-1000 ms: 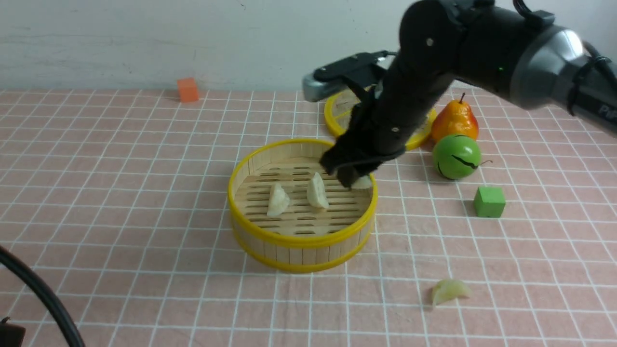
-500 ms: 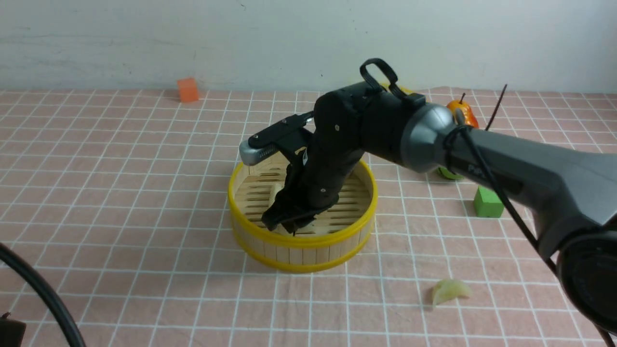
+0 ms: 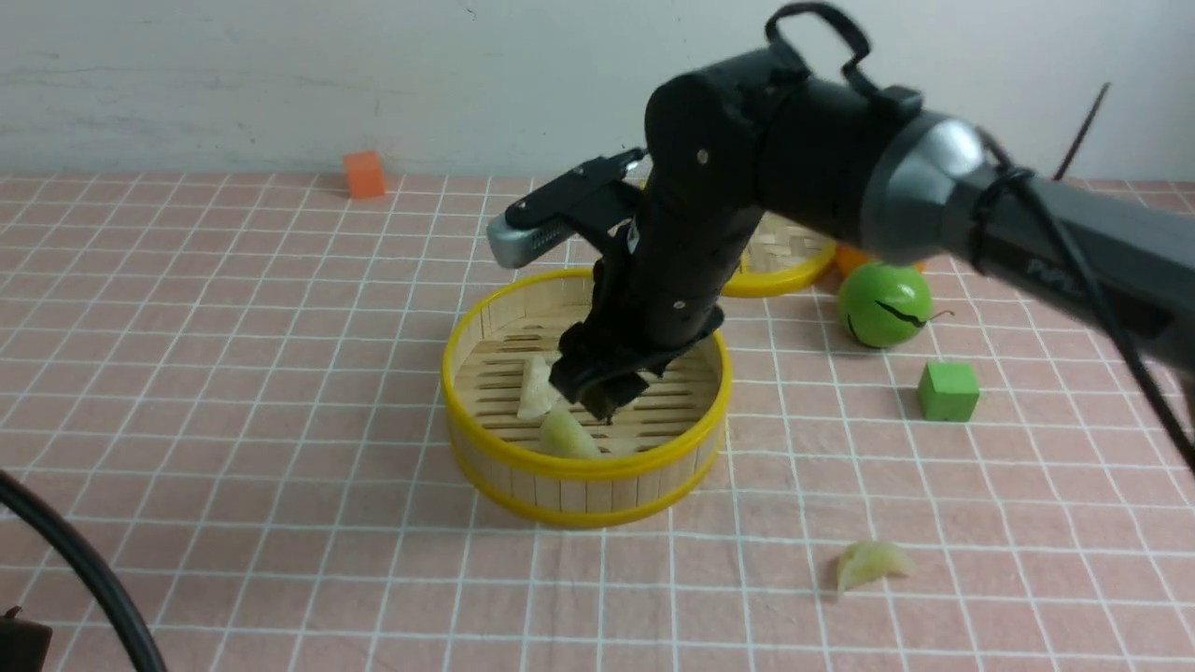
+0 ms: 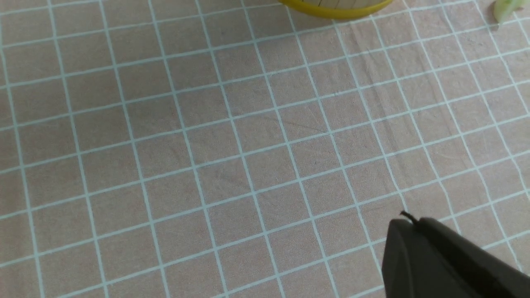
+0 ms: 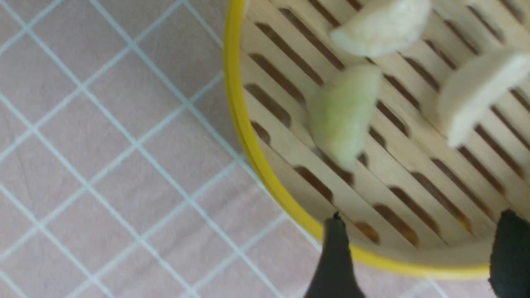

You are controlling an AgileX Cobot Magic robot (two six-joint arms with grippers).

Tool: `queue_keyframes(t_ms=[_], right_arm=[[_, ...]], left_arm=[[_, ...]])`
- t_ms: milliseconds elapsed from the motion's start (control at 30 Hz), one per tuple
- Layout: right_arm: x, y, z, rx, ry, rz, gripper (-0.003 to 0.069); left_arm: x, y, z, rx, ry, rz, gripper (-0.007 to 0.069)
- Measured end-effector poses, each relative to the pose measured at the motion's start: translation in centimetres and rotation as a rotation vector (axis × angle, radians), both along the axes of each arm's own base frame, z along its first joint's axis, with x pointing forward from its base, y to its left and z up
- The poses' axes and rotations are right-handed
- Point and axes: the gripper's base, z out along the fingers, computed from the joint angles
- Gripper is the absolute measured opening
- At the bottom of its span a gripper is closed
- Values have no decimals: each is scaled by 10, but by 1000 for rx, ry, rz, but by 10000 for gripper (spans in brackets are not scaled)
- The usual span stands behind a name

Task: Put the dumplings into the steamer on the table with the pink tablecloth.
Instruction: 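Reach for and grasp a dumpling lying on the table beside the steamer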

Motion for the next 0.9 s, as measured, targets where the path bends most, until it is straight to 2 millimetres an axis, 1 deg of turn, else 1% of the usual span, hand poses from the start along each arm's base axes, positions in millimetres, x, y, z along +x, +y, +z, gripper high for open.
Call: queue_keyframes(t_ms=[100,167,233,267,300,333,367,400,433,467,500,600,633,700,733,800,900], right_arm=[[-11,-17,27,-49,-23,-7,480],[-16,-30,40,-50,-42,-26,480],[-21,-42,42,-55,-32,-52,480],[-28,-56,44,-61,-18,-76,480],[-31,-63,39,-72,2,-89,480],[-33,-65,41,-70,1,-92,480],[-42,-82,30,-98,52,-117,480],[-48,-91,24,-115,81,-128,480],[-49,-93,22,-117,87,-131,480],[-54,-100,16,-134,111,-133,480],[-62,-114,4,-166,155,-126,480],[-69,-131,-22,-215,207,-84,480],[-69,-132,-24,-216,208,-81,480],[-68,-138,-39,-226,199,-41,480],[-64,-140,-45,-224,182,-21,480],[-59,-141,-51,-221,170,-12,480],[-44,-144,-69,-223,146,16,480]], left_arm=[[0,0,1,-6,-7,0,-11],[1,-1,1,-14,-17,-1,-9],[1,-1,2,-17,-23,-1,-6],[1,-1,2,-19,-23,-1,-5],[1,-1,2,-19,-23,-1,-4],[1,-1,2,-19,-23,-1,-4],[1,-1,2,-21,-22,-2,-2],[1,-2,2,-22,-22,-2,-2],[1,-2,2,-23,-22,-2,-2],[1,-2,2,-24,-21,-3,-2],[1,-2,2,-25,-21,-3,-1],[1,-2,2,-27,-19,-4,0],[1,-2,2,-28,-19,-4,0],[1,-2,2,-32,-17,-6,0],[1,-2,2,-32,-16,-6,0],[1,-2,2,-32,-16,-6,0],[0,-3,2,-40,-12,-9,0]])
